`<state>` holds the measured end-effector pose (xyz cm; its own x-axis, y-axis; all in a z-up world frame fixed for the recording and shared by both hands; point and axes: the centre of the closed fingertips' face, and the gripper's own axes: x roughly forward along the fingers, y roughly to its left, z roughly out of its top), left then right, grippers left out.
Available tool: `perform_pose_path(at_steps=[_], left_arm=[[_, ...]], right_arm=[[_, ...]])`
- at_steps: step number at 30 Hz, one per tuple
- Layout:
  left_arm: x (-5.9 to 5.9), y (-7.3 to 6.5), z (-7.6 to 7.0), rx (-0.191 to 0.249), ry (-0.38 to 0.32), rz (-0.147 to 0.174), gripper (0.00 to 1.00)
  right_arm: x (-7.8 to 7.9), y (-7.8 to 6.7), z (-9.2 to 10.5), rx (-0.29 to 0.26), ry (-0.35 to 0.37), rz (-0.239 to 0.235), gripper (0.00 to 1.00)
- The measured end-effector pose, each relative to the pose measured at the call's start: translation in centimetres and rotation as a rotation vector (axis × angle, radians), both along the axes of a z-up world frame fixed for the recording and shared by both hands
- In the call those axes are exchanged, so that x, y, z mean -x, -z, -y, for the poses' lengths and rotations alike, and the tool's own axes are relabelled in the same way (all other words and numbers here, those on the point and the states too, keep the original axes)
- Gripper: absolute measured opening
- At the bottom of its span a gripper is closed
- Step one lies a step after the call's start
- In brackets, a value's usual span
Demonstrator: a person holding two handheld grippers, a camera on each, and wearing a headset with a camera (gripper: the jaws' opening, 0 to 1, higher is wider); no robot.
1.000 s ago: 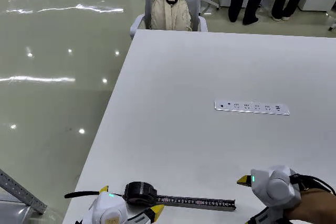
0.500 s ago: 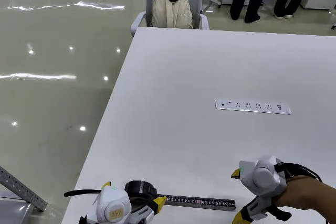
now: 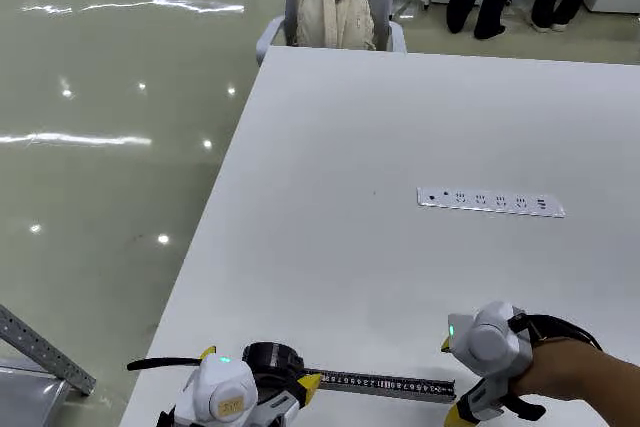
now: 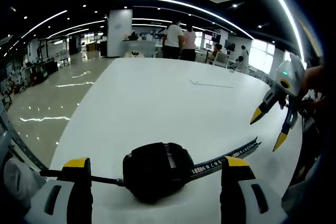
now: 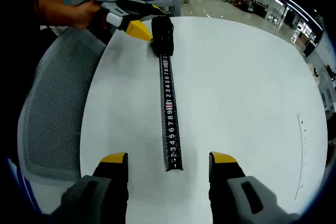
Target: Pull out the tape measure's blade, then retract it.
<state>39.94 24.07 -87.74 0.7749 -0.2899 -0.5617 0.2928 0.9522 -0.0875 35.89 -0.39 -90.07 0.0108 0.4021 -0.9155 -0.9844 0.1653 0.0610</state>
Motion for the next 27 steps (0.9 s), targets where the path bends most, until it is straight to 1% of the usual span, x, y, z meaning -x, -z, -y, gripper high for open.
perform_pose_path(at_steps=[2, 4, 5, 7, 11, 12, 13, 14, 15, 16, 17, 18, 21, 23, 25, 27], left_arm=[[-0.1, 0.0, 0.1, 0.008, 0.003, 0.011, 1.00], [0.0, 0.0, 0.1, 0.001, 0.006, 0.011, 1.00], [0.0, 0.3, 0.1, -0.010, 0.012, 0.007, 1.00], [0.0, 0.5, 0.2, -0.012, 0.015, 0.006, 1.00], [0.1, 0.5, 0.4, -0.015, 0.021, 0.021, 1.00], [-0.1, 0.4, 0.5, -0.012, 0.027, 0.040, 1.00], [-0.3, 0.1, 0.7, -0.019, 0.042, 0.080, 1.00], [-0.2, 0.2, 0.6, -0.031, 0.042, 0.077, 1.00], [-0.2, 0.4, 0.7, -0.030, 0.039, 0.072, 1.00], [-0.2, 0.4, 0.7, -0.026, 0.038, 0.078, 1.00], [-0.3, 0.3, 0.8, -0.018, 0.036, 0.084, 1.00], [-0.3, 0.3, 0.8, -0.016, 0.033, 0.084, 1.00], [-0.3, 0.6, 0.8, -0.022, 0.034, 0.079, 1.00], [-0.2, 0.8, 0.8, -0.030, 0.035, 0.076, 1.00], [-0.2, 1.0, 0.6, -0.026, 0.028, 0.070, 1.00], [-0.2, 1.0, 0.5, -0.028, 0.025, 0.068, 1.00]], right_arm=[[-0.1, 0.1, 0.0, 0.003, -0.007, 0.005, 0.61], [0.1, 0.3, 0.1, 0.007, -0.009, -0.003, 0.57], [0.1, 0.6, 0.1, 0.011, -0.012, -0.008, 0.56], [0.1, 0.9, 0.2, 0.016, -0.013, -0.010, 0.57], [0.4, 1.5, 0.3, 0.030, -0.020, -0.026, 0.52], [0.3, 1.6, 0.3, 0.031, -0.018, -0.029, 0.51], [0.3, 1.7, 0.2, 0.029, -0.013, -0.028, 0.51], [0.2, 1.7, 0.1, 0.021, -0.008, -0.027, 0.52], [0.3, 1.8, -0.2, 0.006, -0.004, -0.033, 0.52], [0.4, 1.8, -0.3, 0.002, -0.008, -0.035, 0.49], [0.4, 1.9, -0.3, 0.003, -0.014, -0.033, 0.47], [0.4, 2.0, -0.3, 0.009, -0.017, -0.032, 0.45], [0.5, 2.2, -0.2, 0.012, -0.018, -0.036, 0.44], [0.4, 2.6, 0.0, 0.028, -0.030, -0.028, 0.40], [0.2, 2.8, 0.1, 0.028, -0.029, -0.025, 0.39], [0.0, 2.7, 0.1, 0.026, -0.029, -0.019, 0.38]])
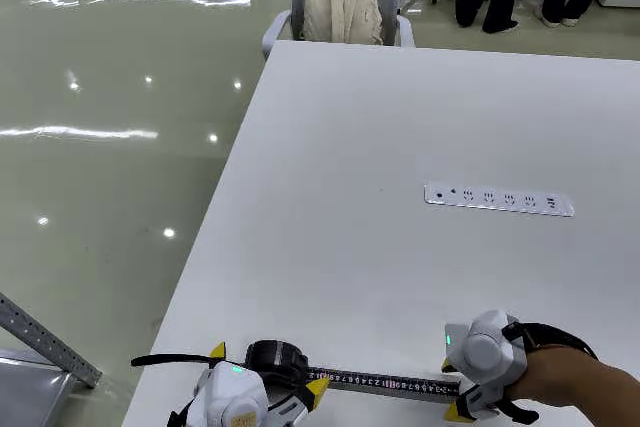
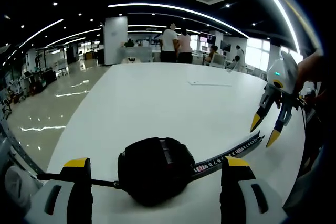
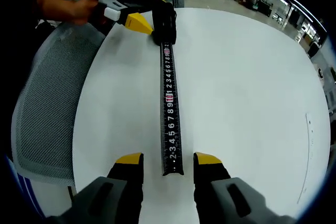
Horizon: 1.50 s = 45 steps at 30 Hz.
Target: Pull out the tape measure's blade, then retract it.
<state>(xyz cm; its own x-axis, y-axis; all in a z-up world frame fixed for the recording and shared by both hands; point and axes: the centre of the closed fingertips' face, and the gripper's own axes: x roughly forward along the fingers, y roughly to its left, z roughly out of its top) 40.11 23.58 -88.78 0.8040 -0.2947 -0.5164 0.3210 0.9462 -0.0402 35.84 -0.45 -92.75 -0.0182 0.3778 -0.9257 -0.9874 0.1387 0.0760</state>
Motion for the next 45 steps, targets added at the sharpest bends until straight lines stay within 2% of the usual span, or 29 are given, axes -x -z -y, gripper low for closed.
perform_pose_path(at_steps=[3, 6, 9, 11, 17, 23, 35, 36, 37, 44, 45], left_arm=[[0.0, 0.4, -0.2, 0.003, -0.001, -0.011, 1.00], [0.1, 0.3, -0.2, 0.007, -0.006, -0.016, 1.00], [0.2, 0.3, -0.2, 0.004, -0.007, -0.014, 1.00], [0.2, 0.4, -0.2, 0.007, -0.008, -0.017, 1.00], [0.3, 0.7, -0.2, 0.019, -0.016, -0.042, 0.99], [0.4, 0.7, -0.2, 0.019, -0.016, -0.037, 0.99], [0.2, 0.5, 0.0, 0.036, -0.026, -0.028, 0.97], [0.2, 0.5, 0.0, 0.039, -0.029, -0.030, 0.96], [0.2, 0.6, 0.0, 0.041, -0.031, -0.034, 0.96], [0.1, 0.8, 0.2, 0.065, -0.045, -0.053, 0.91], [0.1, 0.9, 0.3, 0.068, -0.049, -0.060, 0.91]], right_arm=[[-0.1, -0.1, 0.2, 0.005, 0.006, 0.001, 0.34], [-0.1, 0.0, 0.4, 0.012, 0.010, -0.003, 0.35], [-0.1, 0.1, 0.5, 0.016, 0.009, -0.004, 0.30], [-0.1, 0.2, 0.5, 0.017, 0.009, -0.003, 0.32], [0.0, 0.4, 0.6, 0.030, 0.008, -0.001, 0.29], [0.0, 0.7, 0.9, 0.043, 0.004, 0.003, 0.21], [0.0, 1.3, 1.0, 0.077, 0.003, 0.008, 0.16], [-0.1, 1.3, 1.2, 0.090, 0.002, 0.024, 0.16], [-0.1, 1.3, 1.0, 0.084, -0.028, 0.021, 0.16], [-0.3, 1.4, 1.1, 0.101, 0.021, 0.012, 0.16], [-0.3, 1.4, 1.1, 0.102, 0.055, 0.007, 0.16]])
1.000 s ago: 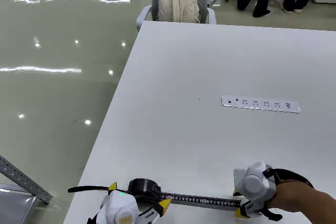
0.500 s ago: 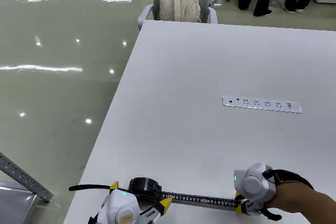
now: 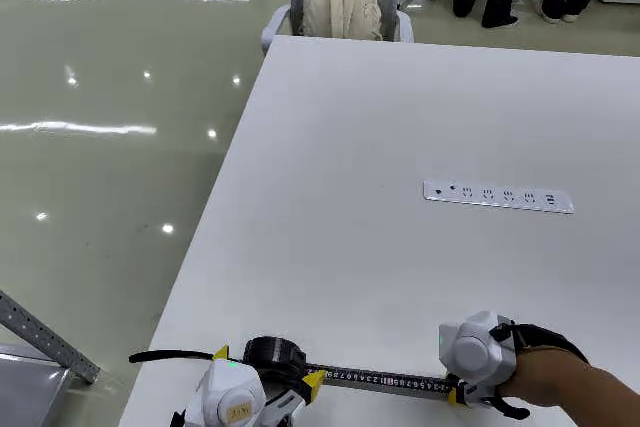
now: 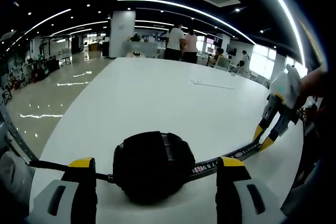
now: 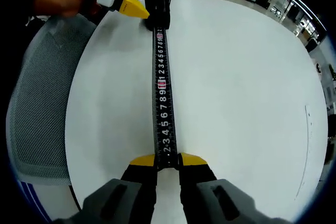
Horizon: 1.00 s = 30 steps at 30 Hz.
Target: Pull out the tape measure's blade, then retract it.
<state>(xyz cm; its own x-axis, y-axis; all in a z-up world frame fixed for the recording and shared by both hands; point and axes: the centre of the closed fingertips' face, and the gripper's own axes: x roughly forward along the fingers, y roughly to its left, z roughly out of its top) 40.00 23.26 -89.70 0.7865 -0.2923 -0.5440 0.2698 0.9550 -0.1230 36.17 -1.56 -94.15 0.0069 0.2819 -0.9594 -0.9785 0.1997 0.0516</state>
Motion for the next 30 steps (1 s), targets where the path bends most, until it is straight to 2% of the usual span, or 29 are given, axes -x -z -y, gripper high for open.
perform_pose_path(at_steps=[7, 10, 18, 19, 21, 30], left_arm=[[-0.2, 0.4, 0.2, 0.012, -0.016, -0.014, 0.90], [-0.2, 0.8, 0.3, 0.019, -0.021, -0.031, 0.89], [-0.3, 0.9, 0.3, 0.020, -0.025, -0.033, 0.81], [-0.9, 0.9, 0.2, 0.015, -0.026, -0.024, 0.80], [-1.1, 0.8, 0.0, 0.025, -0.036, -0.028, 0.77], [-1.5, 0.9, 0.0, 0.061, -0.049, -0.057, 0.69]], right_arm=[[0.1, 0.1, 0.0, 0.009, -0.041, 0.014, 0.16], [0.1, -0.1, -0.2, 0.032, -0.034, 0.009, 0.16], [0.0, -0.1, -0.1, 0.052, -0.012, -0.001, 0.16], [-0.1, 0.1, -0.2, 0.095, 0.002, -0.015, 0.16], [-0.2, 0.2, -0.1, 0.114, 0.013, -0.021, 0.15], [-0.2, 0.3, 0.1, 0.112, 0.006, -0.015, 0.15]])
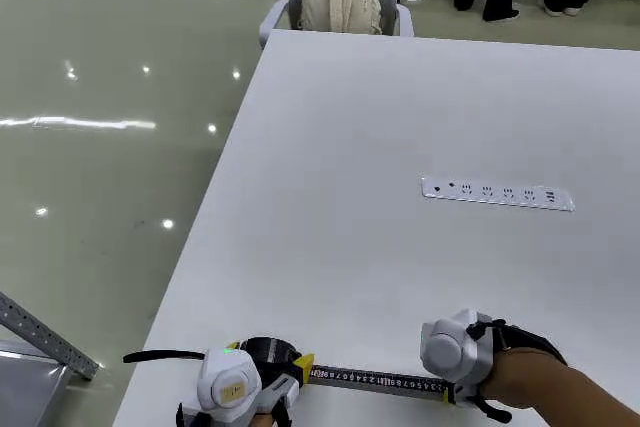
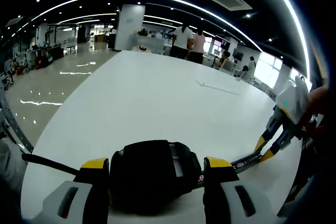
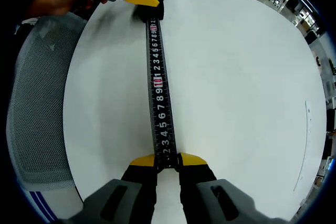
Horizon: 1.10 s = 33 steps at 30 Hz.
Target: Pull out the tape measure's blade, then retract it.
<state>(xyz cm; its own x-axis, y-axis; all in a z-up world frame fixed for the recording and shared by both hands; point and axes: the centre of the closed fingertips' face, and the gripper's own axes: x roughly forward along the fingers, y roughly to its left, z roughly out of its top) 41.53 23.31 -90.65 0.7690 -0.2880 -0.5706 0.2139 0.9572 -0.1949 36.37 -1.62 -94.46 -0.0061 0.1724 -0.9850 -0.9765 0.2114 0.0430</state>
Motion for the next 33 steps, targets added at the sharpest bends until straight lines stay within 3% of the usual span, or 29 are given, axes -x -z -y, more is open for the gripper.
perform_pose_path(at_steps=[11, 23, 33], left_arm=[[0.00, 0.06, -0.17, 0.019, -0.015, -0.029, 0.66], [0.03, 0.18, -0.08, -0.111, 0.017, -0.015, 0.63], [0.06, 0.27, -0.17, -0.131, 0.031, -0.013, 0.63]], right_arm=[[0.08, -0.10, -0.04, 0.006, 0.001, 0.001, 0.15], [0.06, -0.04, -0.04, 0.009, 0.002, 0.007, 0.15], [0.05, -0.01, -0.04, 0.016, 0.014, 0.010, 0.15]])
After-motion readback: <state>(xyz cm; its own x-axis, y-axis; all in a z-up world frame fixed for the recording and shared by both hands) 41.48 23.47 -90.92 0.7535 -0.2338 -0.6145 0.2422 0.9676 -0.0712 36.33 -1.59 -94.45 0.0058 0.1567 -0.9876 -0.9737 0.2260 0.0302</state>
